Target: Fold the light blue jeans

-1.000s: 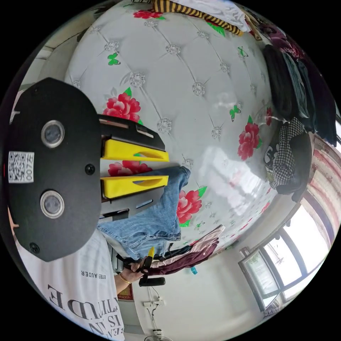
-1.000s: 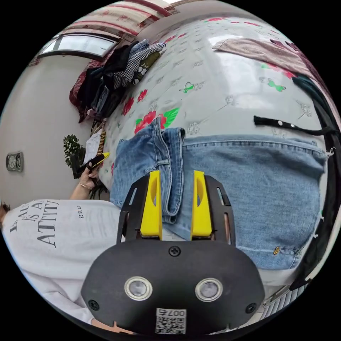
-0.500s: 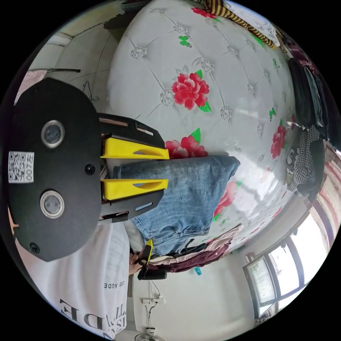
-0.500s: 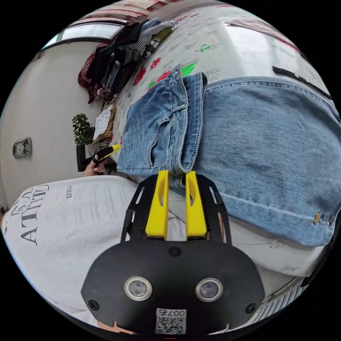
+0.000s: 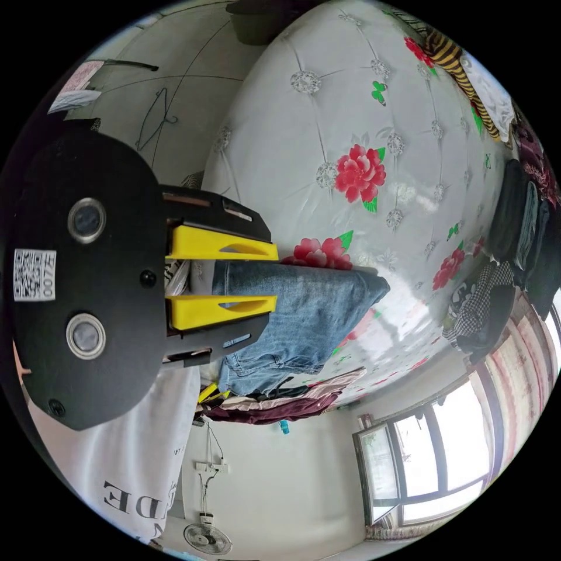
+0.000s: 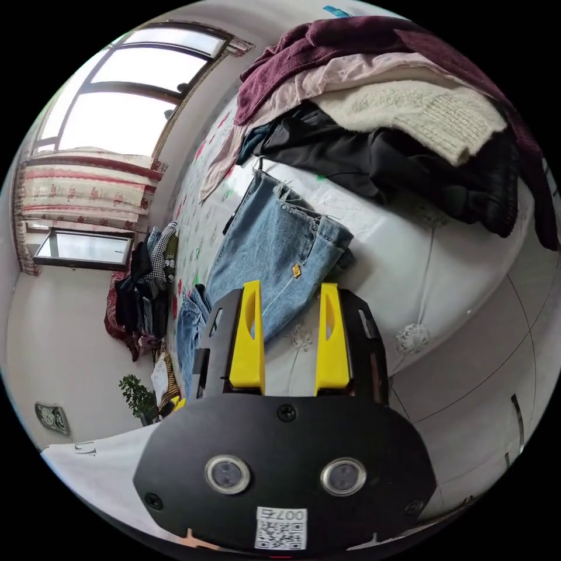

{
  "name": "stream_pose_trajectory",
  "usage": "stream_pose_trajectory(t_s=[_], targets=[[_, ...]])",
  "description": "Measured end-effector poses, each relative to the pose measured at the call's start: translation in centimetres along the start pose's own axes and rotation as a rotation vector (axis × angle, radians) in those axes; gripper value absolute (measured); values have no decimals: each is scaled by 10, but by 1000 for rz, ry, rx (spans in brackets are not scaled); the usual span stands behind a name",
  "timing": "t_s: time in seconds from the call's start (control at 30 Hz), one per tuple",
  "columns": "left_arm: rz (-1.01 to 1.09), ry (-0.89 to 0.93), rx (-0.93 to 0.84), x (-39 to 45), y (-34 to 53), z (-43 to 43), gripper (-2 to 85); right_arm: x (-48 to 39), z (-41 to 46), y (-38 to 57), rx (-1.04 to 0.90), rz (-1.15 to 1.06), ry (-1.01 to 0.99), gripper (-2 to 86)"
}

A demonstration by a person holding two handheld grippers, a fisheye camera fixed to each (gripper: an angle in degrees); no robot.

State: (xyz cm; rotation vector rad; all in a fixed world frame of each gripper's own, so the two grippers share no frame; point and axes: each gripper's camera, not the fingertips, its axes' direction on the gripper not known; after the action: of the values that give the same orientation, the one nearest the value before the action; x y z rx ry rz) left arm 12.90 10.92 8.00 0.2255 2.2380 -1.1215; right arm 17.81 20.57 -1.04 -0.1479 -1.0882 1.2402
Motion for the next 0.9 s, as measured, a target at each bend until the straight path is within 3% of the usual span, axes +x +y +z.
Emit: stream_pose_trajectory(t_s=[0.13, 0.27, 0.4, 0.53, 0.6, 0.7, 0.9], targets=[[-2, 7, 1, -5, -4, -10, 91, -13, 12, -12, 1, 5, -85, 31], [0, 27, 15, -13, -6, -25, 94, -133, 13, -1, -91, -489, -156, 9], [-17, 49, 18, -28, -7, -35, 94, -256, 43, 76, -419, -1044, -316, 11], [-24, 93, 18, -41, -10, -41, 101, -292, 107, 176, -688, -1302, -267, 24], [-30, 124, 17, -50, -11, -46, 108, -281, 155, 216, -872, -1288, -178, 37], [-32, 161, 13, -62, -13, -51, 113, -258, 163, 204, -916, -1128, -228, 54], [5, 244, -78, -79, -23, -39, 137, -171, 100, 103, -537, -690, -164, 89]])
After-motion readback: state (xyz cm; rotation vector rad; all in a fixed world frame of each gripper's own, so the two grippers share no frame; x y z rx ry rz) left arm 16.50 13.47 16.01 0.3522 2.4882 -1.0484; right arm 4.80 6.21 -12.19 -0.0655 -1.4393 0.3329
